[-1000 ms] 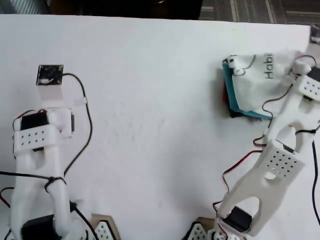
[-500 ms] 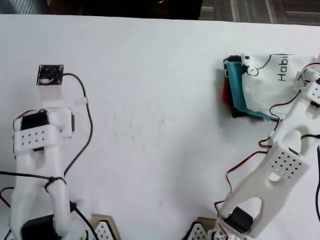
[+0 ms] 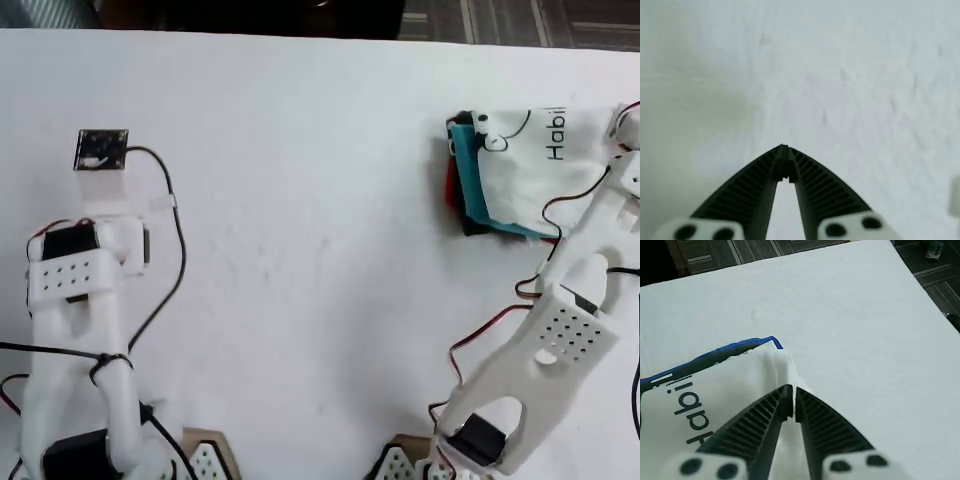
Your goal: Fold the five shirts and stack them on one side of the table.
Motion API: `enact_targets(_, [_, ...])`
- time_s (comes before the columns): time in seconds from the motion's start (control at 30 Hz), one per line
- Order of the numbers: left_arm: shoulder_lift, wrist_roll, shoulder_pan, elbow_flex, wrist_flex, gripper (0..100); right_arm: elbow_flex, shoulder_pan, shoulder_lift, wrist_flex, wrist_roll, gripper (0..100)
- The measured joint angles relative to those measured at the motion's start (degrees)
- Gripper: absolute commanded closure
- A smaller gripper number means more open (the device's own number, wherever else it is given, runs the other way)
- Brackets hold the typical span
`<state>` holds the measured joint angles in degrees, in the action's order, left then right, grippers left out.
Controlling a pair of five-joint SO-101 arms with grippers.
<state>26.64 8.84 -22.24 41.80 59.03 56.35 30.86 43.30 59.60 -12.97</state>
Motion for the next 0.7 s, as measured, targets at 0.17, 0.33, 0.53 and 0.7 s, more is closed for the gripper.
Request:
enact_targets(0.17, [0.0,0.0,-0.1,0.0,0.0,97,-0.3,1.8,1.6,-0.1,0.0,97.8])
enact_targets(0.33, [0.0,0.0,-0.1,0.0,0.0,97,-0.4,2.9,7.5,-3.9,0.0,97.8])
enact_targets(0.53, [0.0,0.0,-0.1,0.0,0.0,97,-0.4,2.1,9.2,-5.1,0.3,97.8])
enact_targets(0.7, [0.0,0.0,-0.2,0.0,0.0,97,2.1,1.8,8.8,-4.6,0.4,97.8])
